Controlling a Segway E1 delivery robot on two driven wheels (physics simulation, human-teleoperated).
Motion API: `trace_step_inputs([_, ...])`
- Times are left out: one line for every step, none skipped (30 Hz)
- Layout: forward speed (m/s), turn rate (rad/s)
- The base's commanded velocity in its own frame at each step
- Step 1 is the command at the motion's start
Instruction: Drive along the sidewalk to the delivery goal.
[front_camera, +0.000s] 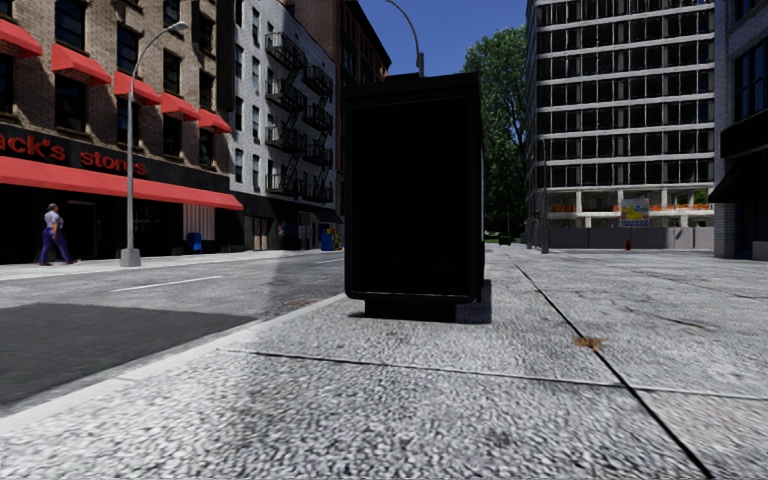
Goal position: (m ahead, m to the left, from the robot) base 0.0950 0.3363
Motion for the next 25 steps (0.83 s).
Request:
trace_step_inputs([0.0,0.0])
trace_step_inputs([0.0,0.0])
trace_step_inputs([0.0,0.0])
trace_step_inputs([0.0,0.0])
trace_step_inputs([0.0,0.0])
trace_step_inputs([0.0,0.0])
trace_step_inputs([0.0,0.0])
trace_step_inputs([0.0,0.0])
trace_step_inputs([0.0,0.0])
trace_step_inputs([0.0,0.0])
trace_step_inputs([0.0,0.0])
trace_step_inputs([0.0,0.0])
trace_step_inputs([0.0,0.0])
trace_step_inputs([0.0,0.0])
trace_step_inputs([0.0,0.0])
trace_step_inputs([0.0,0.0])
trace_step_inputs([0.0,0.0])
trace_step_inputs([0.0,0.0])
trace_step_inputs([0.0,0.0])
trace_step_inputs([0.0,0.0])
trace_step_inputs([0.0,0.0])
trace_step_inputs([0.0,0.0])
trace_step_inputs([0.0,0.0])
trace_step_inputs([0.0,0.0])
trace_step_inputs([0.0,0.0])
